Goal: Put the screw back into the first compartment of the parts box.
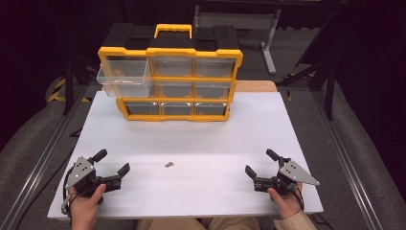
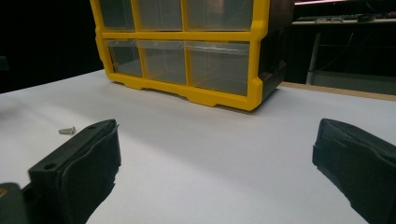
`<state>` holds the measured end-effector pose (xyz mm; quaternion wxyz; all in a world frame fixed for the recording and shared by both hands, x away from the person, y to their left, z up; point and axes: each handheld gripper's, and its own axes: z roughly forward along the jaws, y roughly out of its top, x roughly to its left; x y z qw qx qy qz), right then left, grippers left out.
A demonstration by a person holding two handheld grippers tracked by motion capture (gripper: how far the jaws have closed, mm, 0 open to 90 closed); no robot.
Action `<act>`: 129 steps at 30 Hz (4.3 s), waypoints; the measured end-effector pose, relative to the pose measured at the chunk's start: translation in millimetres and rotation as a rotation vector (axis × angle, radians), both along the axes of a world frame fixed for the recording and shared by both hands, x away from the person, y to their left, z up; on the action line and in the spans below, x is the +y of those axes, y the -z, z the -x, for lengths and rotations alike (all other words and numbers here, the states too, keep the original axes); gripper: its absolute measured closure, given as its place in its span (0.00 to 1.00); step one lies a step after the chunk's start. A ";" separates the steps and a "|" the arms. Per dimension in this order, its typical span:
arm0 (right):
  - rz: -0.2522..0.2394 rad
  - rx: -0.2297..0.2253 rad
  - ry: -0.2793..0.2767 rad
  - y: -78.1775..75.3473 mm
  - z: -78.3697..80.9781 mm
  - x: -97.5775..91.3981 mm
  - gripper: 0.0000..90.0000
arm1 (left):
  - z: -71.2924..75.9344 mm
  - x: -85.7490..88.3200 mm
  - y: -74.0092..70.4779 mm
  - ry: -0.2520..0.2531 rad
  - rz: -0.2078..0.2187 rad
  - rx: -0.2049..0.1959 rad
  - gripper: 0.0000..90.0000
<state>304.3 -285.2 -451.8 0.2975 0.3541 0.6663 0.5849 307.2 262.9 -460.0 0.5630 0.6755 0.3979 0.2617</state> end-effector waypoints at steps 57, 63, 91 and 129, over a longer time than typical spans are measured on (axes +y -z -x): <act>0.010 -0.017 -0.032 -3.1 1.3 1.0 0.03 | -65.3 -100.4 -9.9 0.224 -0.227 0.385 0.52; 0.013 -0.017 -0.038 -2.9 1.1 1.2 0.04 | -71.0 -105.8 -7.0 0.233 -0.258 0.435 0.62; 0.023 -0.020 -0.044 -2.8 0.9 1.5 0.04 | -74.1 -123.5 -1.6 0.318 -0.315 0.495 0.90; 0.027 -0.026 -0.048 -3.8 1.4 2.0 0.03 | -86.9 -113.2 -79.7 0.404 -0.278 0.624 0.97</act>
